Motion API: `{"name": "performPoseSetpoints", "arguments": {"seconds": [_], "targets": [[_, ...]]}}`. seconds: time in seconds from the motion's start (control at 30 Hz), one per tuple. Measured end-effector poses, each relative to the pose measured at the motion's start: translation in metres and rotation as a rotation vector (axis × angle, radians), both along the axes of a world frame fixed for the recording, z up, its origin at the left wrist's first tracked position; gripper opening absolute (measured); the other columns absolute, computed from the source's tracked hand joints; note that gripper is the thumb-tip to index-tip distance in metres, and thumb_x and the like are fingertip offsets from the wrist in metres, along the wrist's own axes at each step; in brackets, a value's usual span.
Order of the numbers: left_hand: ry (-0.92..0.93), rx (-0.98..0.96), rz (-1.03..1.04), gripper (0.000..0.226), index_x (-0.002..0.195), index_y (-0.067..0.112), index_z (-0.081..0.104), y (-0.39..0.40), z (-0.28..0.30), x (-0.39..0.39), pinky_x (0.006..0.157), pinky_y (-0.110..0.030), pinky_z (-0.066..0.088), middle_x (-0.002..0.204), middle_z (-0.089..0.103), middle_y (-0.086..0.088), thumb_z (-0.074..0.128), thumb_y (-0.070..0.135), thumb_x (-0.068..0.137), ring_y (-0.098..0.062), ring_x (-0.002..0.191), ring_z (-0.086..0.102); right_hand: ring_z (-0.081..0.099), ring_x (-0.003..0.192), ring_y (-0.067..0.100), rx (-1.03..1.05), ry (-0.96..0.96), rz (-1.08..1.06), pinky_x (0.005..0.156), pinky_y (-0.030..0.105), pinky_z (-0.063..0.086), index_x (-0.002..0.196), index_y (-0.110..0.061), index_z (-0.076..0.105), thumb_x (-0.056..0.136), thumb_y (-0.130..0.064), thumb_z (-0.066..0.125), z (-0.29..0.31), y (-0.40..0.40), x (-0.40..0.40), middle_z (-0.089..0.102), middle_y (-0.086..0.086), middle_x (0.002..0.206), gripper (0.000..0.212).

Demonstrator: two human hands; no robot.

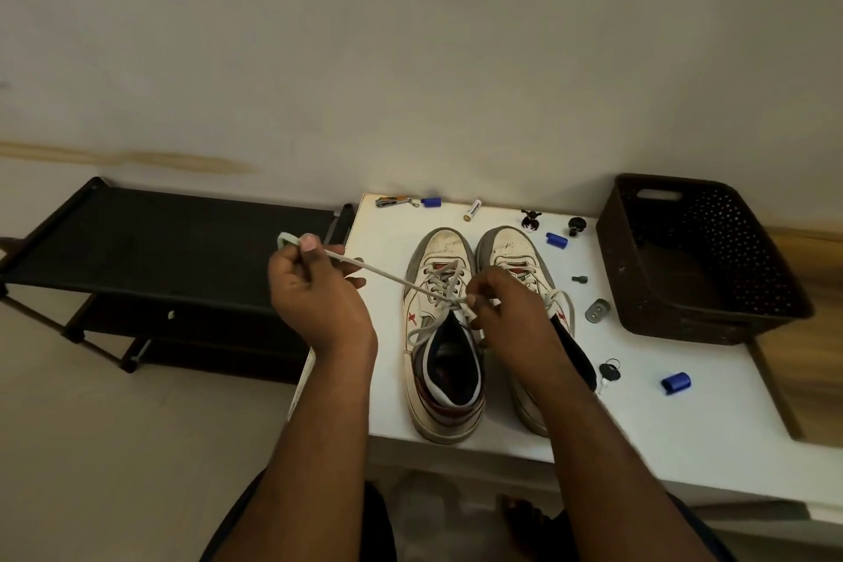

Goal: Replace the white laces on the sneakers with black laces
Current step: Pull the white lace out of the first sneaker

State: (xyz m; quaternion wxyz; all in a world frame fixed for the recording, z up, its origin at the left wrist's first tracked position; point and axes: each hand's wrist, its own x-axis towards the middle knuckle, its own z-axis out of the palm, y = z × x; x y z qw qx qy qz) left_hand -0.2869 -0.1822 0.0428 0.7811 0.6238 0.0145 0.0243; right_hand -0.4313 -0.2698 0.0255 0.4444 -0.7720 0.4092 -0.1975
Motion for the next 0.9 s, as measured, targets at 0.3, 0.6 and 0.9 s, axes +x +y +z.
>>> {"name": "performPoseSetpoints", "arguments": {"seconds": [0.3, 0.6, 0.9], "targets": [[0.184, 0.055, -0.197, 0.018, 0.100, 0.006, 0.065, -0.009, -0.011, -0.008, 0.047, -0.020, 0.043, 0.084, 0.071, -0.009, 0.059, 0.023, 0.095, -0.011, 0.062, 0.058, 0.055, 0.061, 0.017, 0.318, -0.125, -0.201, 0.056, 0.021, 0.046, 0.087, 0.005, 0.069, 0.091, -0.034, 0.063, 0.008, 0.001, 0.034, 0.067, 0.023, 0.078, 0.040], [0.171, -0.316, 0.238, 0.029, 0.128, 0.011, 0.044, 0.021, 0.010, 0.024, 0.069, -0.033, 0.060, 0.119, 0.058, -0.015, 0.044, 0.023, 0.102, -0.022, 0.084, 0.071, 0.058, 0.062, 0.009, 0.247, -0.717, -0.596, 0.064, 0.028, 0.056, 0.086, -0.010, 0.072, 0.093, -0.020, 0.062, 0.054, -0.035, -0.014, 0.066, 0.001, 0.072, 0.015], [-0.018, 0.200, -0.140, 0.066, 0.130, 0.023, 0.042, 0.023, 0.010, -0.042, 0.080, -0.018, 0.052, 0.141, 0.031, -0.005, 0.058, -0.015, 0.079, -0.019, 0.114, 0.053, 0.063, 0.071, 0.014, -0.204, 0.164, -0.308, 0.073, 0.031, 0.052, 0.088, -0.014, 0.073, 0.090, -0.044, 0.060, 0.048, -0.005, -0.033, 0.069, 0.001, 0.077, 0.033]]}}
